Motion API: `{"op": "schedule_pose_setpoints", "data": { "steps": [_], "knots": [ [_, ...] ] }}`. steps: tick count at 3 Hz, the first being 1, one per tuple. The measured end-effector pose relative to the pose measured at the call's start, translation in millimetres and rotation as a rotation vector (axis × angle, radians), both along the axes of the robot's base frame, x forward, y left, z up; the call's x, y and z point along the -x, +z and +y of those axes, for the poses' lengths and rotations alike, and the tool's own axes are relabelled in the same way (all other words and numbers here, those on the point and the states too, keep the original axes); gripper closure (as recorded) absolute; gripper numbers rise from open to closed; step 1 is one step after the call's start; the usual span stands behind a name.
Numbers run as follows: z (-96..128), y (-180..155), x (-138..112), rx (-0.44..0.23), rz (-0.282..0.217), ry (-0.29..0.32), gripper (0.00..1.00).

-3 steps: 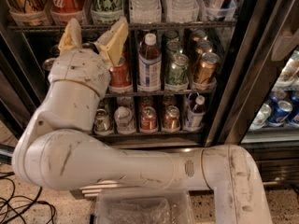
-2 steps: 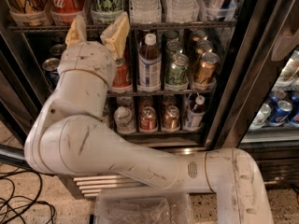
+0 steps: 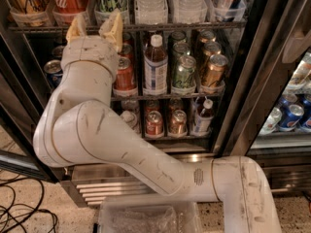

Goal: Pick green can from top shelf of fridge

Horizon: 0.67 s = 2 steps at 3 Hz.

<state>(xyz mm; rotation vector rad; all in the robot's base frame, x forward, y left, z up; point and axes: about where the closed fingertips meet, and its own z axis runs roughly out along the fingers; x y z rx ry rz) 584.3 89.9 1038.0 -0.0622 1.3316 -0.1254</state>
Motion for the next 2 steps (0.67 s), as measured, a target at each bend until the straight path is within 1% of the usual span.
{"op": "schedule_pose_setpoints", "data": {
  "steps": [1, 2],
  "knots": [
    [4, 2, -12, 0.008, -0.008, 0.004, 0.43],
    [1, 15, -25, 0.017, -0.051, -0.014, 0.42]
  ]
}}
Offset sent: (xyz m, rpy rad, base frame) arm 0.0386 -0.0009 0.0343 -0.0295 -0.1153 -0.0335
